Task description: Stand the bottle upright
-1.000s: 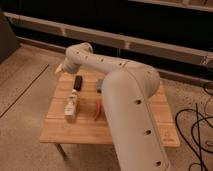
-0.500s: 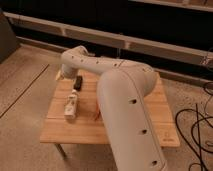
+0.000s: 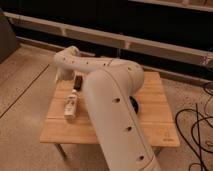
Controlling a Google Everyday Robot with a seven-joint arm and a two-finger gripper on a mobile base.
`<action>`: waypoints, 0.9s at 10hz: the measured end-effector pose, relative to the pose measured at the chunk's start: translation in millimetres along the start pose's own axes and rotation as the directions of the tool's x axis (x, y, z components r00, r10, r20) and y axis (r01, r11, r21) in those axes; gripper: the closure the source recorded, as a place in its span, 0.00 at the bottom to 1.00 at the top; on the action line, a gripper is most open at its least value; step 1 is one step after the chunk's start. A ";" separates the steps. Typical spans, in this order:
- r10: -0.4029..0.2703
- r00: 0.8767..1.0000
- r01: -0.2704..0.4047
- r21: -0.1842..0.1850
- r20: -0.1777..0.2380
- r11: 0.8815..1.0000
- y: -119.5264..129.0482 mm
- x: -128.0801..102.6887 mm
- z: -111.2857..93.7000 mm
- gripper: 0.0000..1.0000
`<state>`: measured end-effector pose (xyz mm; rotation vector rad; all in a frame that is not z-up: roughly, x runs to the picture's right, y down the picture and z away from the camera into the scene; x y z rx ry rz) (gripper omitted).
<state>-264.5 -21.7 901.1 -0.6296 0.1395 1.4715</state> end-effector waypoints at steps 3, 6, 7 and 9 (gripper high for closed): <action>0.014 0.999 -0.012 0.050 -0.046 0.999 -11.7 3.9 5.2 0.35; 0.052 0.997 -0.045 0.118 -0.063 0.992 -32.7 0.5 6.3 0.35; 0.073 0.995 -0.064 0.124 -0.068 0.990 -33.9 0.2 8.6 0.35; 0.178 0.980 -0.171 0.085 -0.086 0.982 -32.9 2.1 17.5 0.35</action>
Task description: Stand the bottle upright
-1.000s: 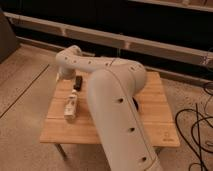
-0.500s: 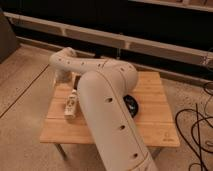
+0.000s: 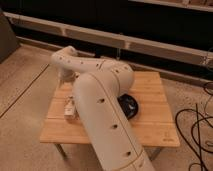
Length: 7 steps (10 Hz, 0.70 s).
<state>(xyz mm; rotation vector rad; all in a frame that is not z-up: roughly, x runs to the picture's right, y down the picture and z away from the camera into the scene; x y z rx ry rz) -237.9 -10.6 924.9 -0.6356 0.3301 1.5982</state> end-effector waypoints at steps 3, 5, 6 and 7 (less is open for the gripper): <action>0.208 0.977 -0.211 -0.075 -0.054 0.975 1.4 4.7 18.1 0.35; 0.263 0.964 -0.266 -0.063 -0.051 0.962 -11.4 1.2 23.9 0.35; 0.269 0.962 -0.271 -0.049 -0.036 0.961 -18.1 -2.9 24.5 0.35; 0.264 0.964 -0.264 -0.038 -0.017 0.964 -21.1 -7.8 22.2 0.35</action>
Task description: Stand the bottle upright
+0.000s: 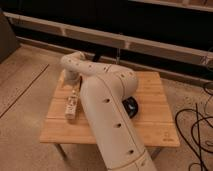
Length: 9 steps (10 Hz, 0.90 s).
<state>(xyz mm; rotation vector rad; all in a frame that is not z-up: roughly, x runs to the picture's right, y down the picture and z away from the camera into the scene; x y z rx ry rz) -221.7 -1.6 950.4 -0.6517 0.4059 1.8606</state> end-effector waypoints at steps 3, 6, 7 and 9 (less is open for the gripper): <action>-0.042 0.997 0.040 0.026 0.060 0.999 3.9 -12.5 -13.5 0.35; -0.091 0.995 0.089 0.048 0.046 0.995 10.9 1.6 -4.4 0.35; -0.100 0.994 0.098 0.056 0.039 0.994 11.5 5.0 -0.9 0.35; -0.118 0.993 0.115 0.088 0.024 0.989 7.6 9.0 9.6 0.35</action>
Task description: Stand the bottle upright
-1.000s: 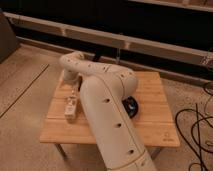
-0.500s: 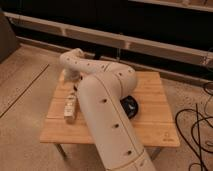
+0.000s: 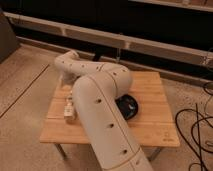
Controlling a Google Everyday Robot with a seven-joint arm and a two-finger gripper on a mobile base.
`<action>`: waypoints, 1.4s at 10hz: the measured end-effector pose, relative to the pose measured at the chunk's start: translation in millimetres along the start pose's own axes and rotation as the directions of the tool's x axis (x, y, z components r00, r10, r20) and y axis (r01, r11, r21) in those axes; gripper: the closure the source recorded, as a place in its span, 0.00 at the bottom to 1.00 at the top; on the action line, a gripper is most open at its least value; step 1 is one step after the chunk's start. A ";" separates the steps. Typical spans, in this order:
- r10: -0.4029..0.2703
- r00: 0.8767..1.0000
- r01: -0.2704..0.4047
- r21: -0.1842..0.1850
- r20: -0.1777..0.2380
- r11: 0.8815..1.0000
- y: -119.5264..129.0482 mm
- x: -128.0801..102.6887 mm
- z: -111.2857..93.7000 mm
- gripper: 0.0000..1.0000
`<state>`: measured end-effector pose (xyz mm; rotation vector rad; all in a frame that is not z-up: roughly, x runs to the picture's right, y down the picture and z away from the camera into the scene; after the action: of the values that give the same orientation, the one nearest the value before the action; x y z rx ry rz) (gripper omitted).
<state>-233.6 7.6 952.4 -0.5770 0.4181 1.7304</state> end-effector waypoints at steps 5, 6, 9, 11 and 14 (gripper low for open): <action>-0.013 1.000 0.014 0.069 -0.010 0.998 -5.5 -0.9 15.9 0.35; -0.015 1.000 0.016 0.076 -0.020 0.997 -5.2 1.0 19.2 0.35; -0.021 0.997 0.026 0.072 -0.070 0.997 -1.0 10.1 30.7 0.48; -0.034 0.995 0.040 0.064 -0.089 0.997 0.8 11.4 35.5 0.70; -0.056 0.996 0.061 0.078 -0.063 0.995 0.9 2.4 34.0 0.98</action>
<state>-240.2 28.5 978.6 -0.5799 0.5064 1.6361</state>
